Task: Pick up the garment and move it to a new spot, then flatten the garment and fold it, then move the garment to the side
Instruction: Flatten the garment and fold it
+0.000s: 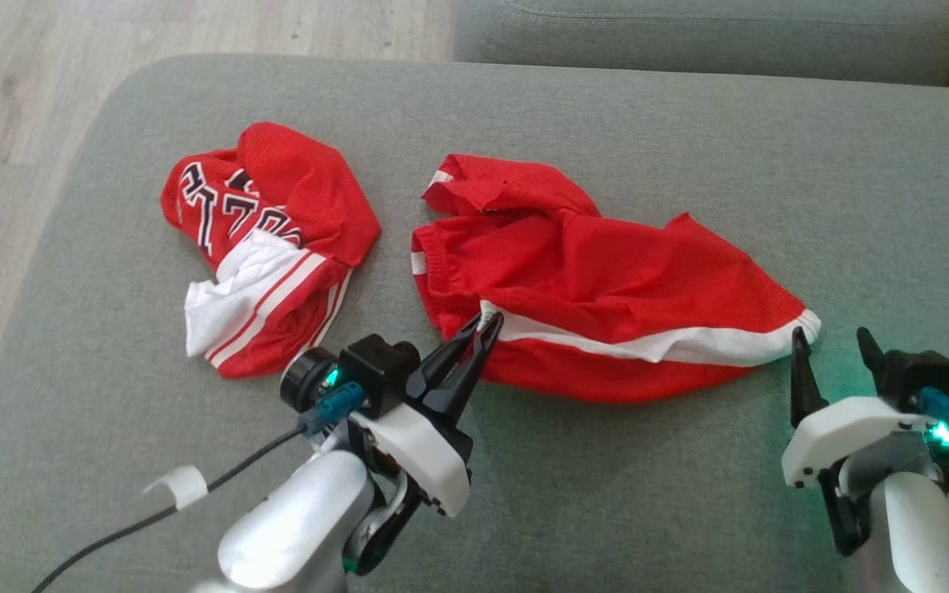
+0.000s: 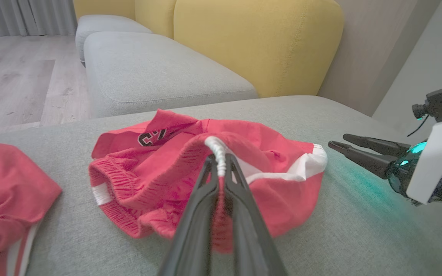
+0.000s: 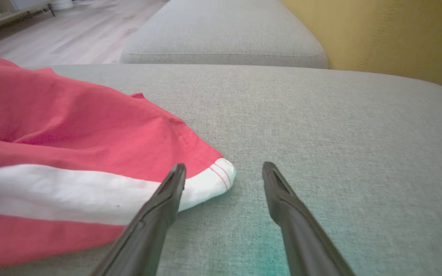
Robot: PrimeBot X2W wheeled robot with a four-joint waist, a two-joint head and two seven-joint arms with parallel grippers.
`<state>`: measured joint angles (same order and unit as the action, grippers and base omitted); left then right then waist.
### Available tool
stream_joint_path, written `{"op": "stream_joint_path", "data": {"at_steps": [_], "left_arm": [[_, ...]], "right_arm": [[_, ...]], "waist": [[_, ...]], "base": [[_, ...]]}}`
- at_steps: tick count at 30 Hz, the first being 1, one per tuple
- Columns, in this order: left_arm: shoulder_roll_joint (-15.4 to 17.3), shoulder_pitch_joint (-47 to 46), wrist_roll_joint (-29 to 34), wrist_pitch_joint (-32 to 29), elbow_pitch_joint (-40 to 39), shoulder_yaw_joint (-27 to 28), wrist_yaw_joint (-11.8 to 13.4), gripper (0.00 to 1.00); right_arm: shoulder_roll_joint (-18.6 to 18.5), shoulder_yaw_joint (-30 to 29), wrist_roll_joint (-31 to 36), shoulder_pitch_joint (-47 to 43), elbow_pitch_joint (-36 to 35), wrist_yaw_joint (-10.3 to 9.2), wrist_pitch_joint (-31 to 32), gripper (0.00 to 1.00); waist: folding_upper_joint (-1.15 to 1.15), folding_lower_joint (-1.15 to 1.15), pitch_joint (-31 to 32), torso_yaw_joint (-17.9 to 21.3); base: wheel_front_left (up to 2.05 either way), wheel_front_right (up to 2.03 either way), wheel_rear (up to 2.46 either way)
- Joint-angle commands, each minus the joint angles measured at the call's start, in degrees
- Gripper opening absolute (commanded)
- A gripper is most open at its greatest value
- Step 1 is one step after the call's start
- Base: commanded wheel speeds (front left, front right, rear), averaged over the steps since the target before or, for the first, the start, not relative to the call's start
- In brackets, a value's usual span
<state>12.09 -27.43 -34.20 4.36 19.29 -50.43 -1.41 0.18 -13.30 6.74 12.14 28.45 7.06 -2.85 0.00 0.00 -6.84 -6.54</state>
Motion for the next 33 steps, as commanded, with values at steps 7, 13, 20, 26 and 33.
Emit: {"op": "stream_joint_path", "data": {"at_steps": [7,13,20,26,33], "left_arm": [[0.4,-0.3,0.4,0.7,-3.2,0.9,0.9,0.0],[0.7,-0.6,0.2,0.5,-4.0,0.8,0.9,0.0],[1.1,-1.5,0.1,0.6,-4.3,0.9,0.6,0.0],[1.1,-2.0,-0.2,0.7,-3.9,0.9,0.5,0.0],[1.8,-1.7,-0.4,1.2,-3.0,1.4,1.3,0.0]], "right_arm": [[-0.2,-1.1,6.8,5.7,4.0,0.43,2.3,1.0],[-0.2,-1.6,12.2,8.6,6.5,0.43,3.5,1.0],[-0.2,-2.3,16.7,11.4,8.3,0.43,5.7,1.0],[-0.2,-1.9,17.3,12.0,10.5,0.43,7.3,0.0],[-0.2,-1.5,15.2,11.1,10.1,0.43,6.5,0.0]], "waist": [[0.0,0.0,-0.2,-0.8],[0.0,0.0,-1.3,-0.7],[0.0,0.0,-2.9,-1.2],[0.0,0.0,-3.1,-1.3],[0.0,0.0,-0.8,-0.2]], "base": [[0.0,0.0,0.0],[0.0,0.0,0.0],[0.0,0.0,0.0],[0.0,0.0,0.0],[0.0,0.0,0.0]]}}
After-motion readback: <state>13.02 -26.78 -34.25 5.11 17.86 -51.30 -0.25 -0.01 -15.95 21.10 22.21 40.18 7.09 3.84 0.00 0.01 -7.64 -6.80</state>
